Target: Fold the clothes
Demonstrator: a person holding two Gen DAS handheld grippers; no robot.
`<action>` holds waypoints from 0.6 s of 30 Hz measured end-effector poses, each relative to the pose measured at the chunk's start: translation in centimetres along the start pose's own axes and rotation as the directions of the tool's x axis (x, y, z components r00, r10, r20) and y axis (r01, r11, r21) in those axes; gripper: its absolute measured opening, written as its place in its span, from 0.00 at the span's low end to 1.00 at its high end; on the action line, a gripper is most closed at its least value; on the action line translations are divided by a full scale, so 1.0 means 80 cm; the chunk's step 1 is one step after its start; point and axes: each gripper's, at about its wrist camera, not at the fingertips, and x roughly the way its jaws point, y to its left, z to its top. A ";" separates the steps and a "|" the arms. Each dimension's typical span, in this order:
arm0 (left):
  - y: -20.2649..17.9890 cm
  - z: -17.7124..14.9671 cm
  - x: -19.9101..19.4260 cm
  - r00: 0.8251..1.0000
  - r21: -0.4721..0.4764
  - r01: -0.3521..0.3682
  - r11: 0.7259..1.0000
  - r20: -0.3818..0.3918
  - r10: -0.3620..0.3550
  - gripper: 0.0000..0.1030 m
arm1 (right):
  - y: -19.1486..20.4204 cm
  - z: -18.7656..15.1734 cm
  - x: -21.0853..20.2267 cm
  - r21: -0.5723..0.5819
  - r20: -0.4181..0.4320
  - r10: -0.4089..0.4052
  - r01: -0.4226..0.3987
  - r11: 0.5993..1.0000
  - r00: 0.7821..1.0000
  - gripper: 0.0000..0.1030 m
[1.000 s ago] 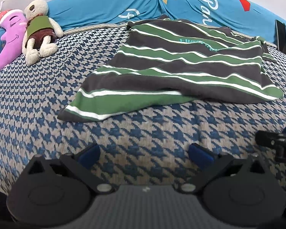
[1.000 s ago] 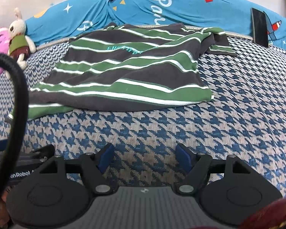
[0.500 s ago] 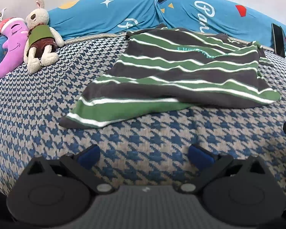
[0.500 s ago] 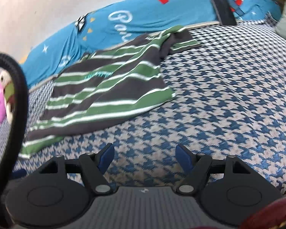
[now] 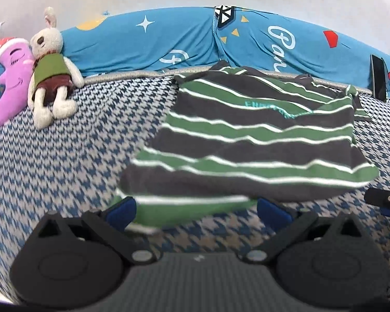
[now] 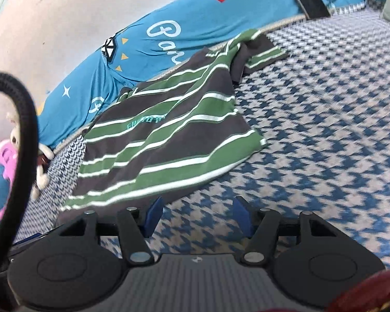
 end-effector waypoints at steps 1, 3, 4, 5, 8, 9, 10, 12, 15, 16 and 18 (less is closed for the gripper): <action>0.004 0.008 0.001 1.000 0.009 0.001 1.000 -0.003 -0.001 1.00 | -0.001 0.003 0.007 0.015 -0.006 0.002 -0.002 1.000 1.000 0.56; 0.010 0.022 0.001 1.000 0.028 0.005 1.000 -0.002 -0.005 1.00 | -0.002 0.009 0.019 0.044 -0.017 0.003 -0.002 0.999 1.000 0.55; 0.014 0.029 0.001 1.000 0.038 0.007 0.999 -0.001 -0.007 1.00 | -0.003 0.011 0.024 0.056 -0.016 0.001 0.000 0.998 1.000 0.55; 0.017 0.036 0.002 1.000 0.044 0.008 0.999 0.000 -0.008 1.00 | -0.003 0.013 0.028 0.067 -0.015 -0.002 0.003 0.998 1.000 0.52; 0.030 0.055 0.005 1.000 0.052 0.007 0.999 0.004 -0.008 1.00 | 0.002 0.019 0.042 0.066 -0.005 -0.021 0.021 0.998 1.000 0.43; 0.035 0.059 0.006 1.000 0.051 0.003 0.999 0.008 -0.003 1.00 | 0.004 0.021 0.046 0.055 -0.002 -0.033 0.033 0.998 0.999 0.40; 0.041 0.063 0.006 1.000 0.048 -0.005 0.999 0.014 0.004 1.00 | 0.007 0.023 0.051 0.044 0.002 -0.045 0.045 0.998 0.999 0.33; 0.053 0.067 0.009 0.999 0.022 -0.025 0.999 0.029 0.024 1.00 | 0.012 0.025 0.059 0.026 0.015 -0.071 0.070 0.997 0.997 0.22; 0.072 0.065 0.016 1.000 -0.073 -0.023 0.997 -0.001 0.023 1.00 | 0.014 0.028 0.067 0.014 0.036 -0.089 0.088 0.996 0.995 0.09; 0.079 0.064 0.019 1.000 -0.112 -0.013 0.994 -0.020 0.011 1.00 | 0.016 0.027 0.067 0.009 0.045 -0.091 0.091 0.996 0.995 0.08; 0.091 0.061 0.024 0.999 -0.187 0.011 0.982 -0.042 -0.019 1.00 | 0.021 0.025 0.062 -0.011 0.074 -0.101 0.102 0.995 0.992 0.07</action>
